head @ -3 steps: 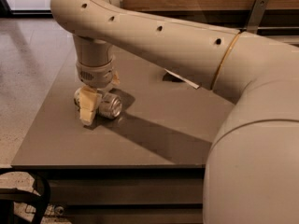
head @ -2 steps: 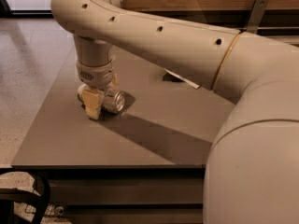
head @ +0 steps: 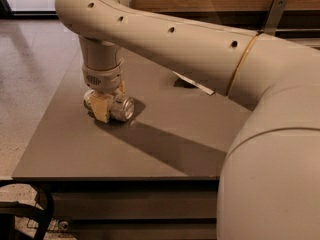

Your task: Place 7up can upright

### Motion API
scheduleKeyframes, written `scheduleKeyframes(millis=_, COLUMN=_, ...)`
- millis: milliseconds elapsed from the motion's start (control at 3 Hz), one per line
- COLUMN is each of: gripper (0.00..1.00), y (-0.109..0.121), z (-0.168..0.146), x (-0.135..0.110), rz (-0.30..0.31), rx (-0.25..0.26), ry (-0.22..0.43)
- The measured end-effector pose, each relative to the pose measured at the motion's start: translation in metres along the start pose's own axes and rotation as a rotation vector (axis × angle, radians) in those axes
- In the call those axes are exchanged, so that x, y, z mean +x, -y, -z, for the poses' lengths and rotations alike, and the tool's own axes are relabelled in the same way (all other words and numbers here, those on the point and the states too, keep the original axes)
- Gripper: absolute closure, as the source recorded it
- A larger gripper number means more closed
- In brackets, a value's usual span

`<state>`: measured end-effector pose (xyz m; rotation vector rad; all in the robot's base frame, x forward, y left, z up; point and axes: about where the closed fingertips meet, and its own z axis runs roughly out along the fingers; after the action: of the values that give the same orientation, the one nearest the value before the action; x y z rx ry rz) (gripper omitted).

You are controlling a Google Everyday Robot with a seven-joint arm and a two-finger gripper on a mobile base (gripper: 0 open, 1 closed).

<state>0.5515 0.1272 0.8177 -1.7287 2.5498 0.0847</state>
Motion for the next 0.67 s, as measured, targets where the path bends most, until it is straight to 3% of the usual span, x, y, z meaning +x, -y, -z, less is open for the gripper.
scheduleKeyframes(millis=333, gripper=1.00, y=0.0000, z=-0.0014, x=-0.0013, rz=0.001, rx=0.000, ry=0.003)
scheduleKeyframes(millis=667, gripper=1.00, y=0.0000, z=-0.0015, x=-0.0014, rz=0.001, rx=0.000, ry=0.003)
